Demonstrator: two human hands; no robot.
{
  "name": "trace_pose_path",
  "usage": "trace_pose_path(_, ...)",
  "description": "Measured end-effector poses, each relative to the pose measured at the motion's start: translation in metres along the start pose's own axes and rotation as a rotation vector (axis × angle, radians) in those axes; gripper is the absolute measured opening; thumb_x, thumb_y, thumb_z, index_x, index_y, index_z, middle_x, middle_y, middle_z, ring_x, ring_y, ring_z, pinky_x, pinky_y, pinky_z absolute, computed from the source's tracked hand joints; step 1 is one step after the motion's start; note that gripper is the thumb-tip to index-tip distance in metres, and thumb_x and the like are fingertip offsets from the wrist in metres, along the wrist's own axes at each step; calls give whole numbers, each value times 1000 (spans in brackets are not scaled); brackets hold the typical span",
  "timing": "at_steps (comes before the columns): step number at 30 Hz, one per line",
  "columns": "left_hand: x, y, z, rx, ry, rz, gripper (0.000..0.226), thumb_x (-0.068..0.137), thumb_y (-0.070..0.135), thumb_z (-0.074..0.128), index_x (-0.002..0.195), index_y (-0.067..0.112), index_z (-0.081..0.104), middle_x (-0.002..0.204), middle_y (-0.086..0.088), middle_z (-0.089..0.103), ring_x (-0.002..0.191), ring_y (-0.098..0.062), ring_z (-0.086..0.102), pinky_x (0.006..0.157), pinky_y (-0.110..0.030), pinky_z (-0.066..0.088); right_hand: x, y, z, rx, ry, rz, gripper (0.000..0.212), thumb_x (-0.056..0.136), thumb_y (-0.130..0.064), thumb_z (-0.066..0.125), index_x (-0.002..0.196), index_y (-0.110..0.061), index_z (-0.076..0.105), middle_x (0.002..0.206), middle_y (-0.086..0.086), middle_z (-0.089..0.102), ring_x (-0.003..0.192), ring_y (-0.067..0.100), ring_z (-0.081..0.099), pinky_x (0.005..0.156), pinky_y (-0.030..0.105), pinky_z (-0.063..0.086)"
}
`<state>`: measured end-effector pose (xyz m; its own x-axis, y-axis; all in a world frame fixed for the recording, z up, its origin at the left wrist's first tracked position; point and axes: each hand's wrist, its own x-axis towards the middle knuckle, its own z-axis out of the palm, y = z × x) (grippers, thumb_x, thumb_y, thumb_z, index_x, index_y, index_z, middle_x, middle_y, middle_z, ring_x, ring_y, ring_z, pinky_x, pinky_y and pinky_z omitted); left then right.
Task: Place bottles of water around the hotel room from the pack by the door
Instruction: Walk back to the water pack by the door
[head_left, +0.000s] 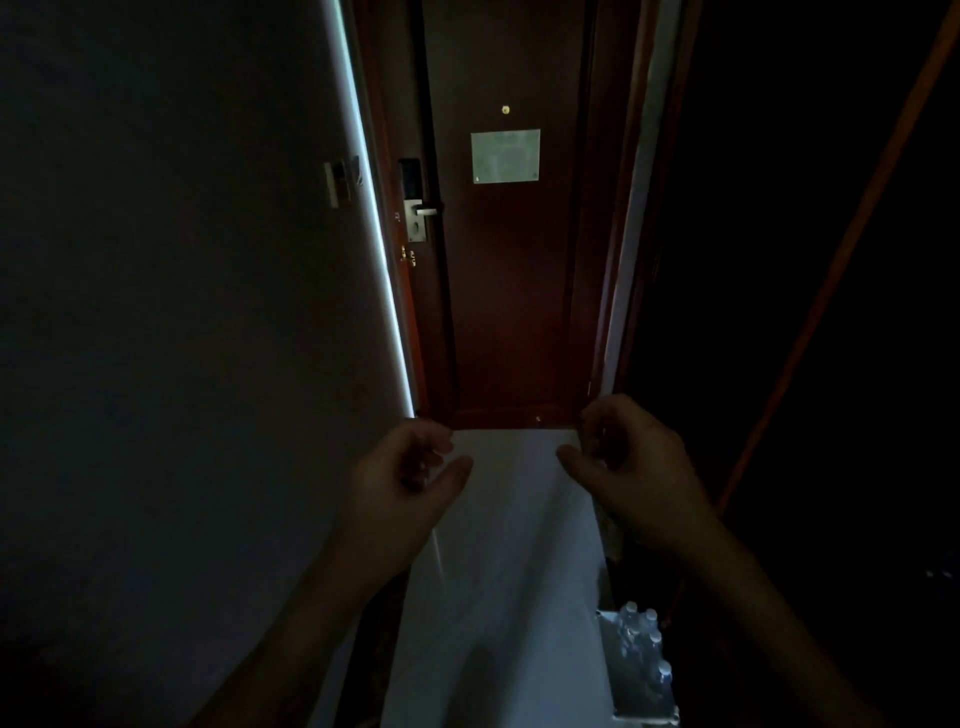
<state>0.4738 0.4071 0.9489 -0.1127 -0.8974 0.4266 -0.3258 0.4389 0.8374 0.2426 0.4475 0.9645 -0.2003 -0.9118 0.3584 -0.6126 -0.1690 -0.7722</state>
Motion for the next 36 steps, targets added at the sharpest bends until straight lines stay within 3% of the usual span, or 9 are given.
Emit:
trace_pose_path(4,85,-46,9,-9,-57,43,20,75,44,72,92,34,65,91,8,69,85,-12,67,74,-36,56,76,13,33,-7,46,22,31,74,-45,71,100,-32,59,96,-14,65,86,3,64,76,39,59)
trace_pose_path(8,170,-69,22,-14,-110,114,21,73,49,67,93,44,61,91,16,65,83,-6,65,72,-30,55,148,14,58,-52,72,56,26,79,-38,73,99,-40,55,96,-19,62,89,1,62,76,27,57)
trace_pose_path(15,282,-108,74,-99,-194,123,22,73,45,70,94,42,64,95,19,70,89,-6,69,76,-32,57,238,52,65,0,195,168,27,77,-33,79,97,-37,62,93,-17,69,83,2,67,76,37,60)
trace_pose_path(20,344,-121,142,-115,-298,179,27,77,13,81,93,28,66,84,12,70,86,6,66,73,-8,48,292,105,48,-41,280,211,29,78,-30,77,101,-31,60,91,-9,66,79,8,64,73,37,58)
trace_pose_path(22,367,-122,172,-125,-356,188,29,78,5,79,92,27,65,86,12,70,84,9,66,72,-5,46,312,128,38,-31,318,222,32,76,-34,77,103,-30,59,92,-10,65,81,6,64,74,34,58)
trace_pose_path(25,404,-123,221,-160,-427,184,32,78,4,78,91,30,66,83,7,71,80,2,67,70,-8,48,340,164,17,-37,381,261,36,70,-50,70,100,-36,57,89,-15,65,79,0,64,71,24,54)
trace_pose_path(30,447,-120,301,-228,-598,157,23,79,10,77,93,26,68,92,11,71,80,-5,68,70,-16,54,367,216,-14,-127,500,349,46,65,-58,61,105,-36,56,96,-14,64,84,4,64,74,32,56)
trace_pose_path(36,468,-120,404,-297,-900,218,21,81,26,74,100,32,66,97,15,68,91,-5,65,76,-23,56,357,264,-51,-255,614,495,37,78,-38,74,109,-30,57,97,-13,64,83,3,64,75,32,56)
